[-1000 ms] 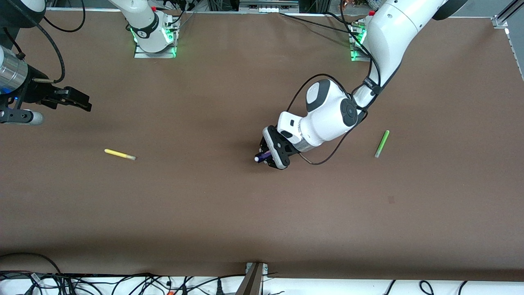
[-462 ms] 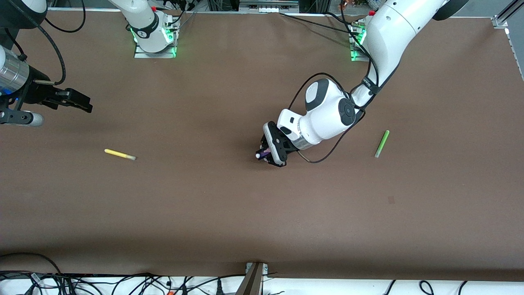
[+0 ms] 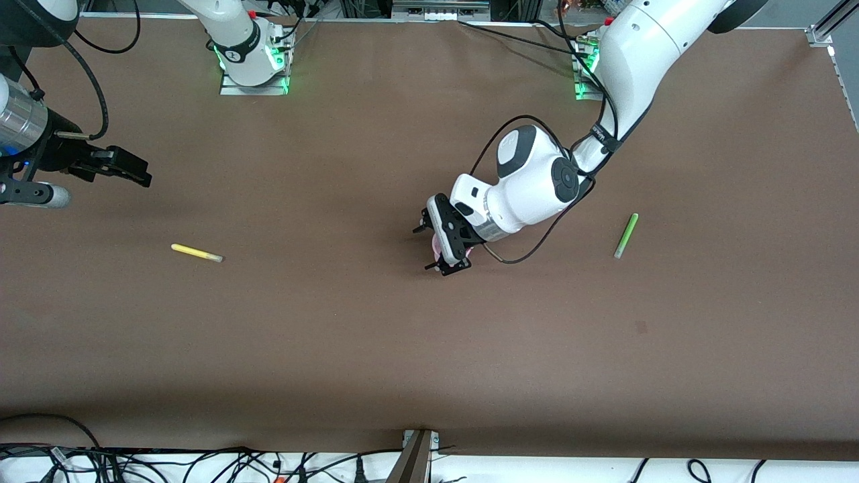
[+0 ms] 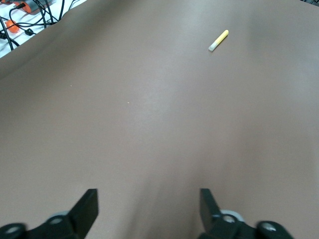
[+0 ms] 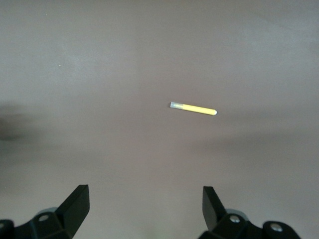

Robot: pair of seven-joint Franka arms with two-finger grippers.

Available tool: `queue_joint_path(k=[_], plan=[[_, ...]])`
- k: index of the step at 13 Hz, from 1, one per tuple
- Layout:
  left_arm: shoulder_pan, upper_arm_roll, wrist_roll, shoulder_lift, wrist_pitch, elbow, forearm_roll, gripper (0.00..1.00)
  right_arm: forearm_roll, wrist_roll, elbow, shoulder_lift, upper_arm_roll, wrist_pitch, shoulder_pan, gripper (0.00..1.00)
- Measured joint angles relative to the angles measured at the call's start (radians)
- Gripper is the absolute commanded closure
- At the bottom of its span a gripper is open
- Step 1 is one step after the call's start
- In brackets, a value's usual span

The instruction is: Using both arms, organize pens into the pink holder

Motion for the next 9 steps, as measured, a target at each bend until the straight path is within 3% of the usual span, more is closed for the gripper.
queue_joint_path(k=[3,9], plan=[[0.022,-0.026,-0.040,-0.027,-0.073,0.000,-0.006,0.00,0.000,0.000,0.000,0.000,0.001,0.017,0.002,0.00],[0.133,-0.023,-0.426,-0.223,-0.513,0.001,0.006,0.00,0.000,0.000,0.000,0.000,0.004,0.032,0.002,0.00]])
